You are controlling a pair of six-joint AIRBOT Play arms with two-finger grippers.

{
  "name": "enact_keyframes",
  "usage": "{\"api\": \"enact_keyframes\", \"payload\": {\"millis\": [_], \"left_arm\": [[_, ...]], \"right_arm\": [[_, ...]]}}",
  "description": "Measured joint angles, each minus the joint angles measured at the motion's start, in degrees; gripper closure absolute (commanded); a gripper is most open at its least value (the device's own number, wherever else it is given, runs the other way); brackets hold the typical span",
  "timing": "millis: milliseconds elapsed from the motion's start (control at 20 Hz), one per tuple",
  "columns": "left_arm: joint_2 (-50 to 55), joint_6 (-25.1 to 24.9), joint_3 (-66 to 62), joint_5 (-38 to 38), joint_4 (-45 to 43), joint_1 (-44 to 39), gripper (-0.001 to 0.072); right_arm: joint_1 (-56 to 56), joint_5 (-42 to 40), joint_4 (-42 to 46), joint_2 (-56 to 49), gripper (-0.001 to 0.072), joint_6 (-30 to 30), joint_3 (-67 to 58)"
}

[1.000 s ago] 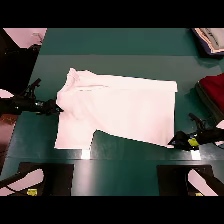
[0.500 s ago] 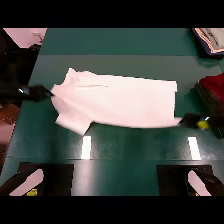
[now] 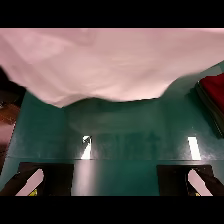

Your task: Fold the shirts.

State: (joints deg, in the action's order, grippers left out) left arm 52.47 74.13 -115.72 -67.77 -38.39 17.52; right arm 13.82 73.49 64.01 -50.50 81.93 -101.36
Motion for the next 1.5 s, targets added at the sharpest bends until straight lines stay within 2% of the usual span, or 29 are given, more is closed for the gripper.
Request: {"api": "enact_keyframes", "payload": {"millis": [200, 400, 550, 700, 900, 1100, 1350, 1500], "left_arm": [[-2.6, 0.8, -10.8, 3.6, 2.0, 0.0, 0.0684], [-3.7, 1.0, -13.0, 4.3, 4.8, 0.0, 0.0684], [-3.9, 1.8, -6.4, 4.0, 4.0, 0.0, 0.0684], [-1.7, 2.3, 5.3, 2.1, 3.2, 0.0, 0.0684], [7.9, 2.3, 17.7, -3.2, 2.2, -2.2, 0.0683], [22.4, 0.6, 22.5, -5.2, -0.5, -7.2, 0.0683], [37.8, -1.0, 24.0, 2.7, -2.4, -9.9, 0.0683], [41.7, -3.6, 24.2, 8.7, -2.4, -10.4, 0.0683]], "right_arm": [[2.8, 3.2, 0.1, -1.9, 0.0700, 0.0, -14.8], [6.6, 3.6, 0.2, 0.9, 0.0701, 0.1, -14.3], [8.4, 4.4, 0.0, 0.9, 0.0701, 0.1, -10.5], [7.5, 7.1, -0.2, -4.4, 0.0701, 0.1, -8.1], [0.6, 10.4, 1.2, -16.7, 0.0701, 0.1, -5.2], [-5.5, 11.9, 2.1, -31.2, 0.0701, 0.2, -2.8], [-7.8, 5.9, 2.2, -44.3, 0.0701, 0.6, -2.1], [-8.2, -0.2, 2.1, -48.0, 0.0700, 0.7, -2.0]]}}
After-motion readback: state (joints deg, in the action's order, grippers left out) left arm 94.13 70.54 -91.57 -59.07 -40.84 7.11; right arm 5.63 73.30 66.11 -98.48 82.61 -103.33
